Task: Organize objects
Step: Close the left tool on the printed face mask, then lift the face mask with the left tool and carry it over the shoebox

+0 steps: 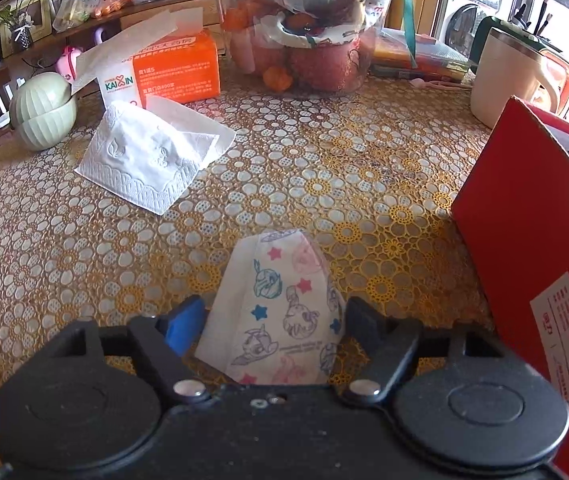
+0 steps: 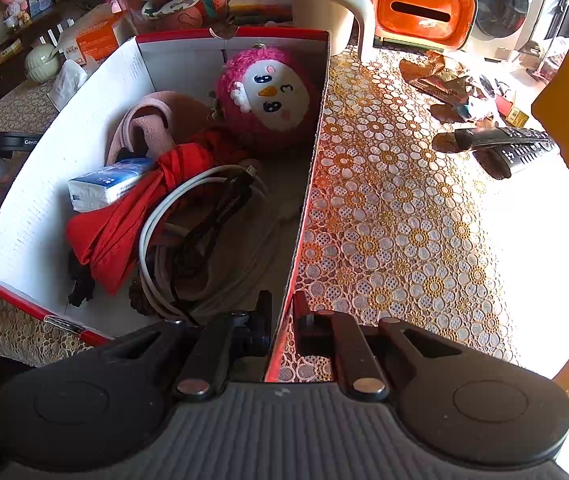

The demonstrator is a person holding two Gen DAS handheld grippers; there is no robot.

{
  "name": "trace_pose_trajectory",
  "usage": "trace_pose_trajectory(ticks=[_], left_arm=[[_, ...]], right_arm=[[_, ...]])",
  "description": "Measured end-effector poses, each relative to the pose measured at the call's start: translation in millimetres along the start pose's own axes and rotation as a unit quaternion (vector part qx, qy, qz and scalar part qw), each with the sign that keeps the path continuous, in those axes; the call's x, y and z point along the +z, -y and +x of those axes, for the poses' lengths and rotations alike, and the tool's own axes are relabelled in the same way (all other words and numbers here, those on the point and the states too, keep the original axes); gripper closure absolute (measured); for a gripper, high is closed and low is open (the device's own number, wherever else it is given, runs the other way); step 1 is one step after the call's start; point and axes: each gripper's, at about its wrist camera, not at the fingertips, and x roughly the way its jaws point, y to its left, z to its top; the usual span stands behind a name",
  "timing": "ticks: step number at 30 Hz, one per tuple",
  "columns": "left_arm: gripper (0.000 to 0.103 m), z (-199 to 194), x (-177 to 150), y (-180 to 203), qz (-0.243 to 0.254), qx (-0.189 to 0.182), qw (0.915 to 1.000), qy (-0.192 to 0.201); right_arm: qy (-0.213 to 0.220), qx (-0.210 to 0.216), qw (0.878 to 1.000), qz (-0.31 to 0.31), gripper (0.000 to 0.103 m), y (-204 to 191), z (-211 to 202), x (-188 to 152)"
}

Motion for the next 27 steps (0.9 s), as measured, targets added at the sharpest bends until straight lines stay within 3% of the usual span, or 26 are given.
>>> trace_pose_trajectory(ticks=[3,5,8,15,27], left_arm=[[0.048,-3,1,0,0.004,0.002,1.0,0.0],[0.071,-5,3,0,0.004,-0.001,1.0,-0.001],[0.095,-6,3,2,0.008,-0.002,1.0,-0.003],[0.096,-36,5,5,-0.003,-0.006,0.9998,0.017],[0.096,-133,-4,37,0.01,-0.079,0.9955,0.051]], right_arm=[[0.0,-0.001,1.0,0.0,0.093,0,1,0],[0.0,0.0,1.0,0.0,0.093,0,1,0],[0.0,-0.001,1.0,0.001,0.093,0,1,0],[0.003,-0.001,1.0,0.009,0.093,1,1,0],[0.02,0.002,0.999,0.028,0.093,3,-7,-3]])
